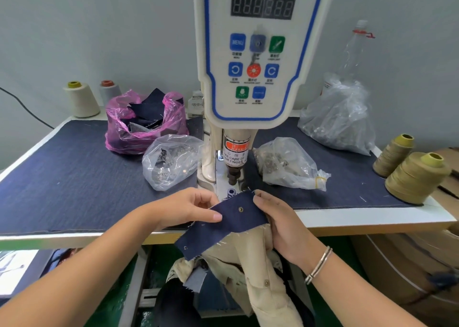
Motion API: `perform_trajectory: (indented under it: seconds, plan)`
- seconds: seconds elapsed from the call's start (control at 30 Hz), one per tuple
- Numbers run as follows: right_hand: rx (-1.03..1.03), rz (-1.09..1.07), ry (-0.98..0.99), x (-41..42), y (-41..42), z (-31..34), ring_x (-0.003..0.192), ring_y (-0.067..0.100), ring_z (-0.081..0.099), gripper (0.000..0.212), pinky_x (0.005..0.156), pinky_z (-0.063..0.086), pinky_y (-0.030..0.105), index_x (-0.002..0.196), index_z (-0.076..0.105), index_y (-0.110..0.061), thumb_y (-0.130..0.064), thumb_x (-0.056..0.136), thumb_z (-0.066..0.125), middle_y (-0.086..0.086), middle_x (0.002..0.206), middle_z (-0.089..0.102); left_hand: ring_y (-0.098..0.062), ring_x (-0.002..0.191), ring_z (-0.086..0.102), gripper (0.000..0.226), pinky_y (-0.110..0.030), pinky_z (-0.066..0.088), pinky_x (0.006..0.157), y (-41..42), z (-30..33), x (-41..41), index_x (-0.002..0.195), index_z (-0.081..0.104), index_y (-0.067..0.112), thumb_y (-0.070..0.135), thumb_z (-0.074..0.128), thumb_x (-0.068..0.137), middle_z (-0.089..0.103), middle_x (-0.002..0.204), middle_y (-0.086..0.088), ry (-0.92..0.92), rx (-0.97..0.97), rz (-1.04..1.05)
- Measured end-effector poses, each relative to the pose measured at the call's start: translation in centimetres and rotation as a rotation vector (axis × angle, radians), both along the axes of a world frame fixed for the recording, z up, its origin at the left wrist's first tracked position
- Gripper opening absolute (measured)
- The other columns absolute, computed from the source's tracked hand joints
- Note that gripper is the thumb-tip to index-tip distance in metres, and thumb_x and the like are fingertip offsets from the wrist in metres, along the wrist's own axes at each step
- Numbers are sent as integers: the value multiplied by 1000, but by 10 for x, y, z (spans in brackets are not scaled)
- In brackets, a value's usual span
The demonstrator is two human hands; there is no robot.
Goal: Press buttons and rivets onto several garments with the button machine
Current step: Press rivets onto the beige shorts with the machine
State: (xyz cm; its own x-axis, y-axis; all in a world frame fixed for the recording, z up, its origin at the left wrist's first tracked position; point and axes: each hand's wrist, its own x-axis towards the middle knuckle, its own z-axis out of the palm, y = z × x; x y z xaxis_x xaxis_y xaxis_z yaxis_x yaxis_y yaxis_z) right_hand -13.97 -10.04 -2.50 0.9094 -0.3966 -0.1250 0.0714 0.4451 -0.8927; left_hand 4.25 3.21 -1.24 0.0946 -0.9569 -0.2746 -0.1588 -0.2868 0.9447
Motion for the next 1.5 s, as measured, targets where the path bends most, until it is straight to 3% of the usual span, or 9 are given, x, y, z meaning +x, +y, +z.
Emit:
perform_trajectory:
  seconds: [0.27,0.4,0.5,0.8,0.87,0.97,1.03,1.3,1.5]
  plan:
    - [-142,56,-17,1,39,43,83,26,40,8,70,33,33,81,65,-21,-29,82,63,14,90,48,-26,122,56,56,-32,47,98,26,37,-17,128,52,5,18,74,78,60,128,-11,52,-120,-121]
    - [-337,65,-71,3,42,64,60,3,50,19,56,39,12,66,62,-28,-30,84,54,-5,66,55,-21,108,61,66,-32,48,95,40,69,-16,121,56,-1,45,75,78,65,116,-15,33,-135,-114]
    - [-319,79,-107,6,44,69,59,2,50,21,55,41,12,62,62,-28,-27,83,55,-8,64,55,-20,97,65,38,-30,51,86,46,79,-18,113,64,3,26,67,83,70,105,-13,54,-143,-127]
    - [-562,-21,-29,-11,56,60,128,24,48,31,108,36,37,122,49,-23,-24,91,57,4,127,56,-15,73,71,33,-23,56,64,51,115,-26,93,76,15,31,85,66,74,84,-5,183,-454,118]
    - [-621,92,93,-34,54,56,137,13,37,42,108,28,23,125,41,-31,-30,87,60,-10,141,45,-13,72,71,38,-21,55,62,53,121,-21,94,77,15,36,85,63,74,83,-4,161,-494,168]
    - [-972,274,311,-60,53,55,124,-18,37,86,100,30,5,141,7,-55,-41,80,66,-39,136,39,-13,74,71,42,-21,55,64,57,125,-11,96,77,17,39,86,62,75,86,-3,111,-516,214]
    - [-1062,263,325,-71,54,58,103,-7,57,65,97,45,23,134,32,-58,-26,84,57,-27,113,63,-13,76,71,44,-22,56,66,59,126,-5,96,77,17,42,86,61,75,88,-3,53,-489,224]
    - [-209,373,-117,-34,63,96,79,10,65,55,71,51,18,101,74,-29,-14,49,61,-1,87,72,-9,83,69,32,-23,55,74,73,112,25,91,75,21,38,82,65,75,91,0,-104,-293,418]
    - [-122,338,-250,26,97,113,84,8,64,40,77,50,17,116,64,-18,-7,79,56,-2,92,69,-8,72,64,54,-25,53,67,92,112,34,81,67,20,68,73,58,69,82,3,-366,-245,734]
